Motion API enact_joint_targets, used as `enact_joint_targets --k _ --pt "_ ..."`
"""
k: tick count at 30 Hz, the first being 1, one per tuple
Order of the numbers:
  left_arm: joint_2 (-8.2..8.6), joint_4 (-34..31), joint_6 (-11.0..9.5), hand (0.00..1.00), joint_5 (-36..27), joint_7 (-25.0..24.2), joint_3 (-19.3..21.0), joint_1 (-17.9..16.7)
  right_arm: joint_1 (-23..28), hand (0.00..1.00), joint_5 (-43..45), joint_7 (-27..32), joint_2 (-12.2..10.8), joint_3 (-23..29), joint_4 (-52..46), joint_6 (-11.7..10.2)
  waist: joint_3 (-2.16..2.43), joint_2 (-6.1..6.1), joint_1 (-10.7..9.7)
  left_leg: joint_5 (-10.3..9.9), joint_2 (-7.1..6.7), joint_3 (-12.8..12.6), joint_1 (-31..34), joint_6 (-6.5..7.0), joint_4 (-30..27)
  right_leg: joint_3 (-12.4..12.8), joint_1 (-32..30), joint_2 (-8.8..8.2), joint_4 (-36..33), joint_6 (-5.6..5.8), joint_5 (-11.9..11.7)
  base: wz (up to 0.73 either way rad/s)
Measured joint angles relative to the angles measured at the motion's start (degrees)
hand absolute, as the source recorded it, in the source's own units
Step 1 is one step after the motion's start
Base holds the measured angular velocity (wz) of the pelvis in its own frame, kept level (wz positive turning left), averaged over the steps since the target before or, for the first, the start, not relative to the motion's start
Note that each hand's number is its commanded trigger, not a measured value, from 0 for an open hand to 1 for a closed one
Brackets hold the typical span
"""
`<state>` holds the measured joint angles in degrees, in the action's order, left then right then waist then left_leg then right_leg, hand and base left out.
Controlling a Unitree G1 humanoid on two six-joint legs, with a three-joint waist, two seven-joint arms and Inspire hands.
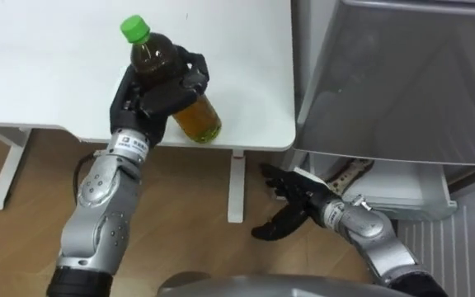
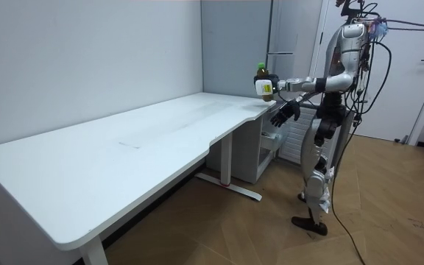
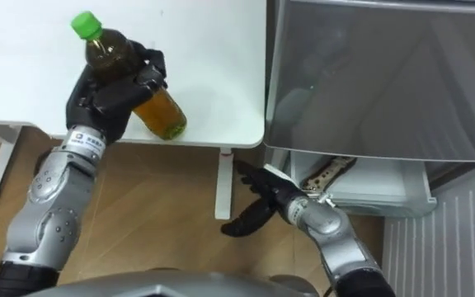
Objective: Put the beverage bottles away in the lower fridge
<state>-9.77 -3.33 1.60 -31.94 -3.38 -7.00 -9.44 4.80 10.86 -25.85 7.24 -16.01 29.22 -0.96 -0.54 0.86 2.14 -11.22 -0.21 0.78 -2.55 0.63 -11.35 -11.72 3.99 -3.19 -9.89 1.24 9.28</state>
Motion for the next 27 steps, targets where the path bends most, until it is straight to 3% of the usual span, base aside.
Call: enact_joint_targets --k 7,10,13,27 --pt "0.03 0.1 0.05 1.0 -0.9 -3.73 -3.43 -2.01 -0.41 0.0 -1.3 -2.1 0.15 -0.28 -0.62 1.17 -0.22 0.22 -0.13 0.0 -0.05 0.21 0.09 0.0 0.06 -1.01 0.36 -0.22 0.01 0.0 0.0 0.02" --pt "-0.05 0.1 0.14 1.0 -0.9 -4.66 -3.95 -2.83 -0.25 0.0 -2.65 -3.63 0.47 -0.32 -0.53 2.18 -0.58 0.25 -0.22 -0.04 -0.02 0.23 0.14 0.02 0.05 -1.01 0.37 -0.21 -0.03 0.0 0.0 0.0" --pt "-0.43 0.38 0.83 1.0 -0.81 -5.44 -4.92 -2.94 0.09 0.0 -6.51 -4.67 0.76 -0.75 -0.76 3.54 -0.58 0.24 -0.18 -0.06 -0.03 0.37 0.68 0.03 -0.13 -1.0 0.0 -0.19 -0.06 0.01 0.0 0.04" --pt "-0.41 2.48 2.2 1.0 1.53 -7.67 -7.63 -3.63 0.91 0.0 -16.48 -9.51 0.7 -0.8 -3.22 4.15 -0.46 0.29 -0.52 -0.04 -0.12 0.82 0.89 0.03 -0.29 -0.95 0.01 -0.15 0.01 0.0 0.0 0.0"
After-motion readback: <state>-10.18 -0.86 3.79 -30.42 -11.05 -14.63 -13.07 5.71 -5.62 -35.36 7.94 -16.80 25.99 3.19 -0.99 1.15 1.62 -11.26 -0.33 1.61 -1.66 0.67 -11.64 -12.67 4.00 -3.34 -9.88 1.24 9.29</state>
